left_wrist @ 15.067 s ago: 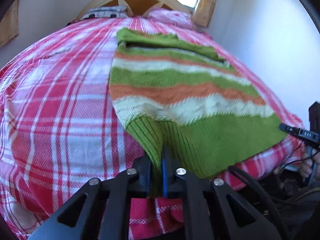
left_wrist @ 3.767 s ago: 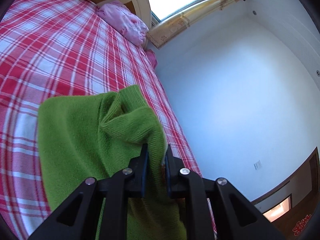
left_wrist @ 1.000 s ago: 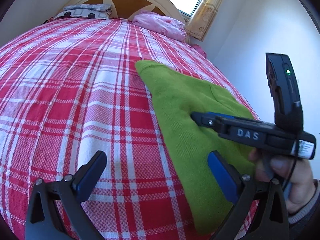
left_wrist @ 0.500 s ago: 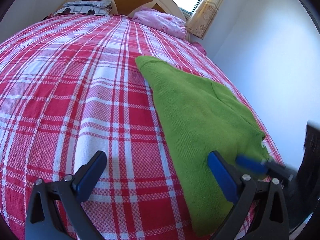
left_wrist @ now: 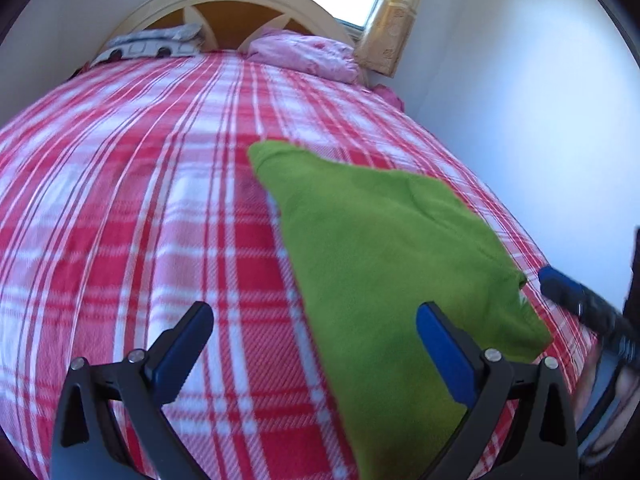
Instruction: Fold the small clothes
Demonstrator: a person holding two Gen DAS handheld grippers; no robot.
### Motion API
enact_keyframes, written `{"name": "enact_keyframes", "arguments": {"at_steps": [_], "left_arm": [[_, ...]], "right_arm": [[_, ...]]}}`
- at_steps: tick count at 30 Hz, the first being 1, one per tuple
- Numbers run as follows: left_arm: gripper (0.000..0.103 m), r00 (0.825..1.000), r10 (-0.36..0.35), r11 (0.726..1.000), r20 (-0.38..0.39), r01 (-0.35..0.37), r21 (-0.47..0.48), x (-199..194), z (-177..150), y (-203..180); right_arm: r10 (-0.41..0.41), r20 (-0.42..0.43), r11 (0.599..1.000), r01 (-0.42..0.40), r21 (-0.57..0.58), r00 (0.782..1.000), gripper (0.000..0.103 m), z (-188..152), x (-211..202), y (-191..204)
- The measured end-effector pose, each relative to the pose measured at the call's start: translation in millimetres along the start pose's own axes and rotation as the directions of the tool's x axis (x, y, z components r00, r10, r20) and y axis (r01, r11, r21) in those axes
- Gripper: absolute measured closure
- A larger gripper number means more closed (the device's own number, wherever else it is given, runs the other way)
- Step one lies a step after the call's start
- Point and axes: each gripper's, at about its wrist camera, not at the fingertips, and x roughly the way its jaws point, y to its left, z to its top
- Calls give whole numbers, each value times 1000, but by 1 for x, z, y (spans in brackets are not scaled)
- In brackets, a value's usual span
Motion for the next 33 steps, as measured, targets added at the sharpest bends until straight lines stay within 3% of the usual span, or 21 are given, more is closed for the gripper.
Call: {"name": "enact_keyframes", "arguments": {"at_steps": [5,8,12,20,23,31,33], "left_arm": [[0,999,28,998,-36,-26,48,23,13,-7],[0,998,21,999,-61,-20,25,36,10,-2],[0,998,5,1000,-70,-4,18,40,8,-2],[0,996,-24,1000,-86,23,-12,46,4,-1],[0,996,-23,1000,-85,22,-4,45,2,-3],[0,995,-45,999,-86,46,7,45,1,-5],[4,994,-62,998,-89,64,17,46,1,-8]], "right_arm": [[70,-83,988,-58,140,994,43,18,32,-54],[151,-151,963,-111,246,977,43,20,64,-80],[293,-194,919,-220,327,936,42,20,103,-95],[343,-146,874,-258,412,928,39,22,131,-107],[388,-100,844,-309,437,916,39,22,139,-110],[426,-116,827,-334,453,897,55,26,151,-112],[429,-120,827,-336,451,895,59,27,152,-110]]}}
